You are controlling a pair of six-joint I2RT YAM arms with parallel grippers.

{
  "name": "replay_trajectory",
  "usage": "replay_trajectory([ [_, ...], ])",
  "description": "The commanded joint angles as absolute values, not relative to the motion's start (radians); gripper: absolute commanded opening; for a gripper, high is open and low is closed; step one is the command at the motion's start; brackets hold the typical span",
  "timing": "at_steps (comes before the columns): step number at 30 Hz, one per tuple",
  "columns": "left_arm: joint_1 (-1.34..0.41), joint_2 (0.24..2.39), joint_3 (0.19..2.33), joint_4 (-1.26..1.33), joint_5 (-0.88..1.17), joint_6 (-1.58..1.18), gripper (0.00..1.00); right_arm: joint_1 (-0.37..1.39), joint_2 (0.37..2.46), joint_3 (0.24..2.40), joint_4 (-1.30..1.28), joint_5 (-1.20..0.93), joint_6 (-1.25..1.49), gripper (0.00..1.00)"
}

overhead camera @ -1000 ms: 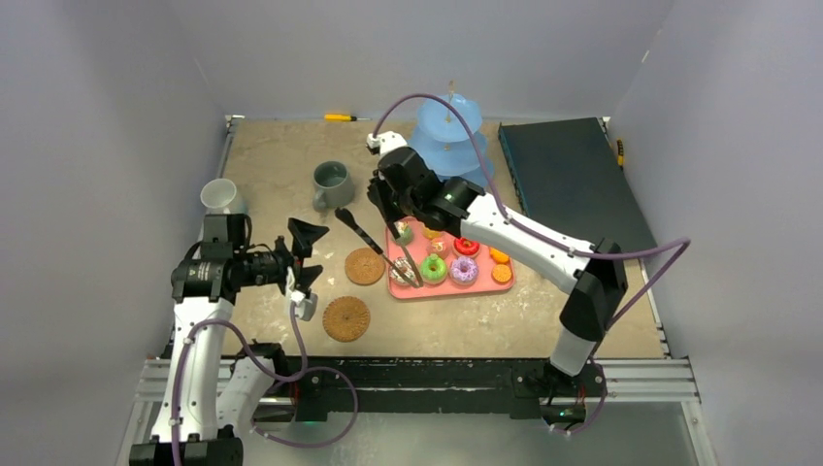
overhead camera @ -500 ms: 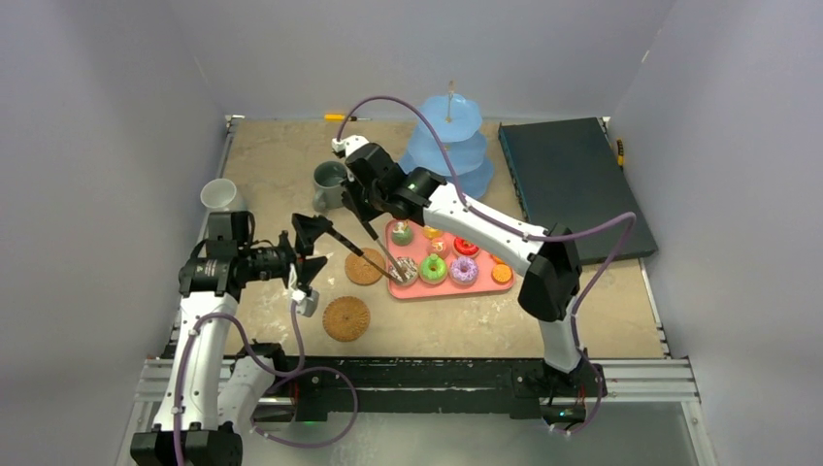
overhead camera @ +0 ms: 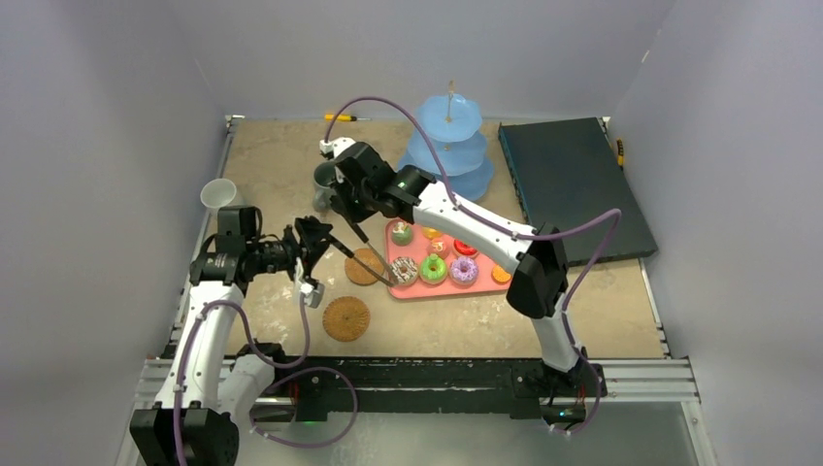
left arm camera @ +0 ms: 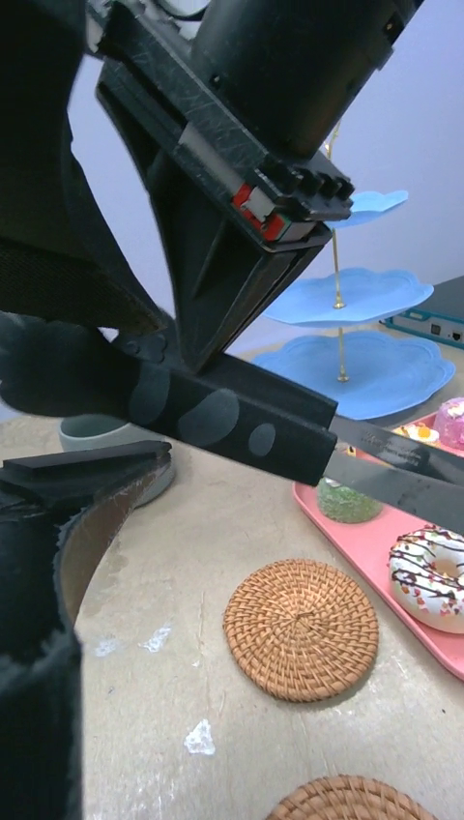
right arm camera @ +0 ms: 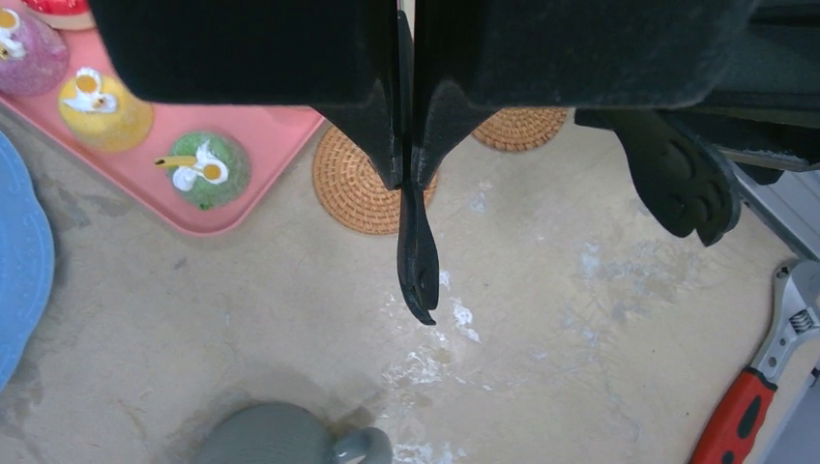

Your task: Serve the afternoon tea

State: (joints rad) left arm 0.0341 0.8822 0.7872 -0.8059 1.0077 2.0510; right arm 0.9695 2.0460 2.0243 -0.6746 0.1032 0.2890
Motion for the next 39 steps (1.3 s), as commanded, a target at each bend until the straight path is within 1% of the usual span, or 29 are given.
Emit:
replay_trajectory([
  [1,0.021,0.888,0.772,-0.754,0.984,2.677,0.44,0.986,2.073,2.124,-0.683,0.053,0.297,0.0],
  [3,0.022,0.89,0.772,-0.757,0.961,2.674,0.43,0.99,2.098,2.154,-0.692,0.045,0.297,0.0],
  [6,0.022,0.891,0.77,-0.76,0.924,2.673,0.38,0.993,2.112,2.183,-0.706,0.041,0.286,0.0],
  [8,0.022,0.893,0.767,-0.761,0.923,2.672,0.31,0.994,2.114,2.186,-0.713,0.044,0.28,0.0],
  [11,0.022,0.894,0.759,-0.754,0.936,2.674,0.16,0.993,2.107,2.174,-0.712,0.056,0.274,0.01],
  [12,0.021,0.893,0.755,-0.749,0.939,2.673,0.11,0.993,2.1,2.166,-0.705,0.063,0.273,0.05],
  [13,0.021,0.89,0.751,-0.742,0.941,2.672,0.06,0.993,2.091,2.153,-0.699,0.068,0.274,0.13],
  [15,0.023,0.884,0.736,-0.723,0.939,2.667,0.0,0.993,2.067,2.127,-0.69,0.041,0.283,0.25],
  [17,0.022,0.866,0.716,-0.685,0.938,2.643,0.0,0.991,2.038,2.098,-0.665,0.052,0.289,0.38],
  [20,0.021,0.836,0.679,-0.599,0.95,2.591,0.0,0.979,1.988,2.046,-0.62,0.048,0.298,0.5],
  [23,0.021,0.811,0.653,-0.529,0.958,2.538,0.0,0.96,1.921,1.968,-0.559,0.011,0.306,0.66],
  [25,0.021,0.795,0.644,-0.481,0.961,2.467,0.0,0.94,1.842,1.861,-0.476,-0.017,0.313,0.75],
  [28,0.022,0.773,0.637,-0.417,0.961,2.338,0.0,0.893,1.698,1.662,-0.325,-0.086,0.323,0.85],
  [30,0.022,0.76,0.635,-0.393,0.966,2.256,0.0,0.847,1.613,1.552,-0.246,-0.134,0.33,0.87],
  [32,0.022,0.751,0.639,-0.368,0.976,2.151,0.0,0.813,1.539,1.463,-0.196,-0.158,0.325,0.87],
  [36,0.022,0.748,0.657,-0.395,0.98,2.031,0.0,0.801,1.478,1.389,-0.136,-0.176,0.278,0.82],
  [39,0.022,0.75,0.665,-0.432,0.989,2.051,0.0,0.801,1.502,1.404,-0.131,-0.188,0.268,0.78],
])
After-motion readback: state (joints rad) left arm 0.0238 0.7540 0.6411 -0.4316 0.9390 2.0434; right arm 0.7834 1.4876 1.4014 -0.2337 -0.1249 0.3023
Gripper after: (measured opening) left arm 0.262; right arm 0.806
